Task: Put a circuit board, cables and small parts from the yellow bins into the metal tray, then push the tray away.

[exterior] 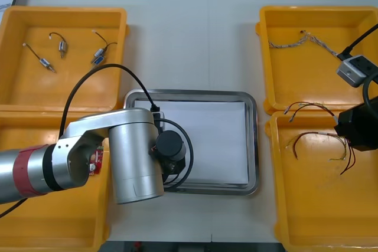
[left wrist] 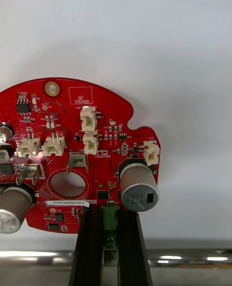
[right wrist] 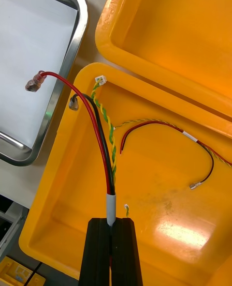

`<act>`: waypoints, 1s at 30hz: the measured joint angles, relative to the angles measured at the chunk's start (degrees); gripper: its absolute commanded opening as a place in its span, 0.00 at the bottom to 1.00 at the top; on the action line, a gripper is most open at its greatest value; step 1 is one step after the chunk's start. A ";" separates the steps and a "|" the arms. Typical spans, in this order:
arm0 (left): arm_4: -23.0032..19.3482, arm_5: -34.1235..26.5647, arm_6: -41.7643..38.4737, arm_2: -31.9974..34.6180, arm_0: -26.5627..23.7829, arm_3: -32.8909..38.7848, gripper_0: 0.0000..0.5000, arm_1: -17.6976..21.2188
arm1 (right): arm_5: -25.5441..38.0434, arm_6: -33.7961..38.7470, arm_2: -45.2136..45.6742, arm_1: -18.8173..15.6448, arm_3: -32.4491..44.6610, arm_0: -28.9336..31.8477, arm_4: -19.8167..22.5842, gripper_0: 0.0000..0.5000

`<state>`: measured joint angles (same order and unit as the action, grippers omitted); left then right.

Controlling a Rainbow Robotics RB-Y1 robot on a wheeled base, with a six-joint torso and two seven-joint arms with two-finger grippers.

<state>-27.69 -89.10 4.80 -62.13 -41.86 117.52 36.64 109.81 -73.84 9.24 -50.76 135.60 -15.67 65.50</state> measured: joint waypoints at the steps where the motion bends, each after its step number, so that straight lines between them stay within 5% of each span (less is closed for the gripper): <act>1: 0.17 0.35 0.00 0.00 0.00 -0.58 0.00 -0.21 | 0.00 0.00 0.00 0.00 0.00 0.00 0.00 0.00; 7: 0.40 0.62 0.02 0.00 0.00 -1.34 0.01 -0.62 | 0.00 0.00 0.00 0.00 0.00 0.00 0.00 0.00; 8: 0.40 0.62 0.03 0.00 0.00 -1.34 0.26 -0.62 | 0.00 0.00 0.00 0.00 0.00 0.00 0.00 0.00; 9: 0.40 0.62 0.04 0.00 0.00 -1.34 0.62 -0.62 | 0.00 0.00 0.00 0.00 0.00 0.00 0.00 0.00; 11: 0.40 0.62 0.05 0.00 0.00 -1.34 0.89 -0.62 | 0.00 0.00 0.00 0.00 0.00 0.00 0.00 0.00; 22: -0.15 -1.57 0.08 0.38 0.00 4.15 0.99 0.12 | 0.00 0.00 0.00 0.00 0.00 0.00 0.00 0.00; 30: -10.23 -10.47 0.26 9.82 0.02 14.00 0.99 4.06 | 0.00 0.00 0.00 0.00 0.00 0.00 0.00 0.00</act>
<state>-37.92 -99.56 5.06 -52.31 -41.84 131.51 40.70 109.81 -73.84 9.25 -50.76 135.60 -15.68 65.50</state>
